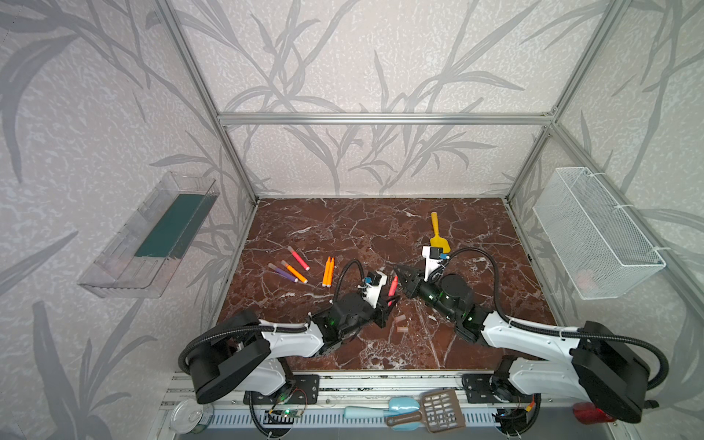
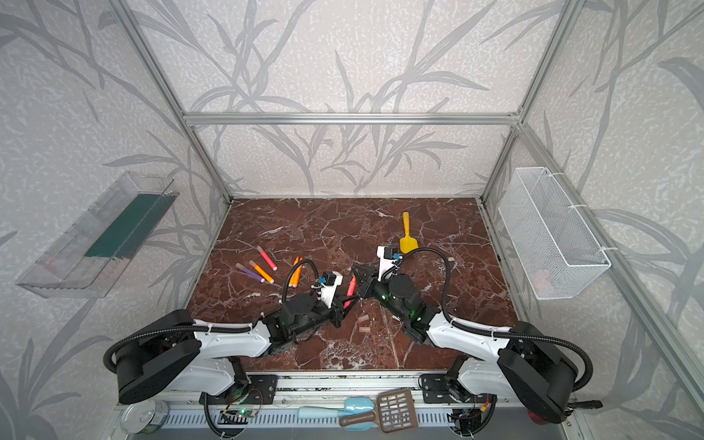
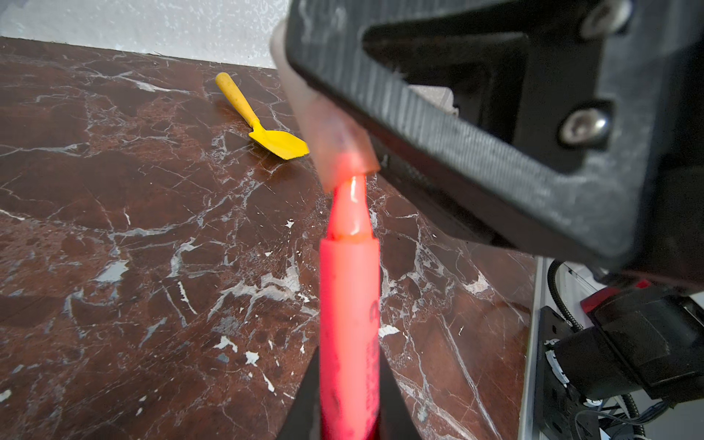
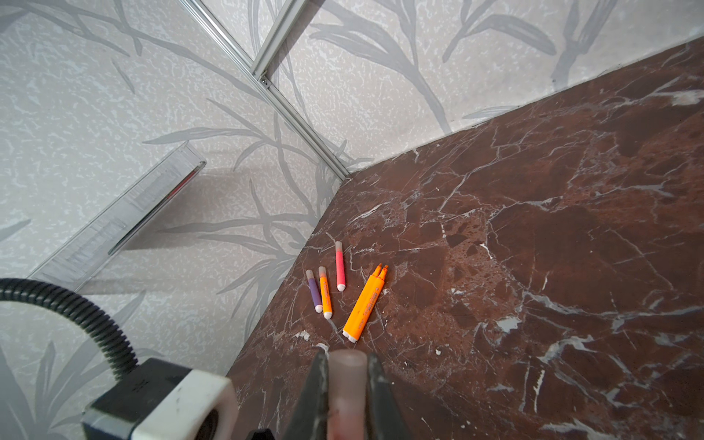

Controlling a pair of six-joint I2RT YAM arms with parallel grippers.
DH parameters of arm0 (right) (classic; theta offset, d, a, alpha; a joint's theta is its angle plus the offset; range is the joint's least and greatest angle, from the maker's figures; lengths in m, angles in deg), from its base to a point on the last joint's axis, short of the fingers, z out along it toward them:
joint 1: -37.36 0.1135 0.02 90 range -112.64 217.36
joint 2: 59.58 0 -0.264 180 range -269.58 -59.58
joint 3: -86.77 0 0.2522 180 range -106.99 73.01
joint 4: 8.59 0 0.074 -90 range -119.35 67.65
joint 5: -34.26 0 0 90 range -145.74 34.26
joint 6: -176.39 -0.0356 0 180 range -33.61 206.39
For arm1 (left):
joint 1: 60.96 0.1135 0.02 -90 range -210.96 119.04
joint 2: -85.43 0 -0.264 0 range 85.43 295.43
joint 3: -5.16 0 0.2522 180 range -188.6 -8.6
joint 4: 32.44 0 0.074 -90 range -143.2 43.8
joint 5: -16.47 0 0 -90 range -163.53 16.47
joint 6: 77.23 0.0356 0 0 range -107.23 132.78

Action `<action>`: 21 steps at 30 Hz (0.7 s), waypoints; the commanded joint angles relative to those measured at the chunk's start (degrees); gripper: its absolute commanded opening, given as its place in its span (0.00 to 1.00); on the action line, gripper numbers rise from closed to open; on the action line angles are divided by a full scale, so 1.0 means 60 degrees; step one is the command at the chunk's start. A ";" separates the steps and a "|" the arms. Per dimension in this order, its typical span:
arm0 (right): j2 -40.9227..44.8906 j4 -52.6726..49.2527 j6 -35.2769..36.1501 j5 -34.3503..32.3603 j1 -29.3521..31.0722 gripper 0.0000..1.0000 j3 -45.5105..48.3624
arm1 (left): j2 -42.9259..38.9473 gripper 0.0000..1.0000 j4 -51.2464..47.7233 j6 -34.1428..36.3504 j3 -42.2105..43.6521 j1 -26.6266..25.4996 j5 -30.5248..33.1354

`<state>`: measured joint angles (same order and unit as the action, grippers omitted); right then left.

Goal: Insert the pens into the pen caps

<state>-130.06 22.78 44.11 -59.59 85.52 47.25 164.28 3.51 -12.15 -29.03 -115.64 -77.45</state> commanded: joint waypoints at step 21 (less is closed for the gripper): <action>0.1080 -0.0284 0.0468 -0.0773 0.1553 0.00 0.0800 | -0.1199 0.00 0.0431 -0.0889 -0.0457 0.0616 -0.1416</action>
<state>-124.33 25.31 46.40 -67.88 92.60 50.73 158.57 0.87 -15.98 -29.16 -113.30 -87.35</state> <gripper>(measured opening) 0.151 0.162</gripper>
